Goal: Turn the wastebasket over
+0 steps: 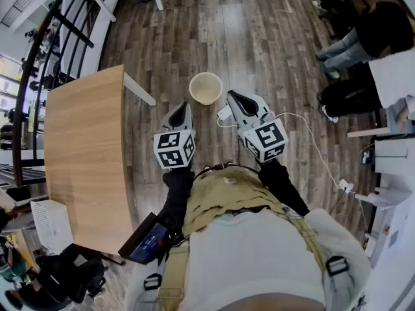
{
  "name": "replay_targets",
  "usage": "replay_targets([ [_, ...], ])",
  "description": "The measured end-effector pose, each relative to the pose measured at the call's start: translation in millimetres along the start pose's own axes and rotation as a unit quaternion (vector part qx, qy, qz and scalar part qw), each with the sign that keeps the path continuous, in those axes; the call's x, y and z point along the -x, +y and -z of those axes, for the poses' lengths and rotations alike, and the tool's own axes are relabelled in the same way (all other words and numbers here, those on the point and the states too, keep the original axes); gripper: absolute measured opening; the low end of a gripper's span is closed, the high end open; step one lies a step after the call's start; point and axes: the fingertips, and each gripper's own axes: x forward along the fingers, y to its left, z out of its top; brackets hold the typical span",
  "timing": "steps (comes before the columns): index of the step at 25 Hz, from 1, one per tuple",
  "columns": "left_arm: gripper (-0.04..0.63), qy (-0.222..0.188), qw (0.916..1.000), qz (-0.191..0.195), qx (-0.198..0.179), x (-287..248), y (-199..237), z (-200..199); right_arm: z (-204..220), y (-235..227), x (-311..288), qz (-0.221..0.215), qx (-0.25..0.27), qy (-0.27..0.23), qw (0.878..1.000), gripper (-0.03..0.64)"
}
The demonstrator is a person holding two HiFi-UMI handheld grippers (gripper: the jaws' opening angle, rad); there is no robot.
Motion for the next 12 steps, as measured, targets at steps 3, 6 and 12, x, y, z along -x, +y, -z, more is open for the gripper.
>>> replay_targets([
  [3, 0.002, 0.000, 1.0000, 0.001, 0.000, 3.3, 1.4, 1.8, 1.7, 5.2, 0.6, -0.002, 0.000, 0.001, 1.000, 0.020],
  [6, 0.002, 0.002, 1.0000, 0.003, 0.000, 7.4, 0.6, 5.3, 4.2, 9.5, 3.4, -0.003, 0.000, 0.003, 1.000, 0.020],
  [12, 0.002, 0.003, 1.0000, 0.004, 0.006, 16.9, 7.5, 9.6, 4.0, 22.2, 1.6, -0.005, 0.003, 0.006, 1.000, 0.020],
])
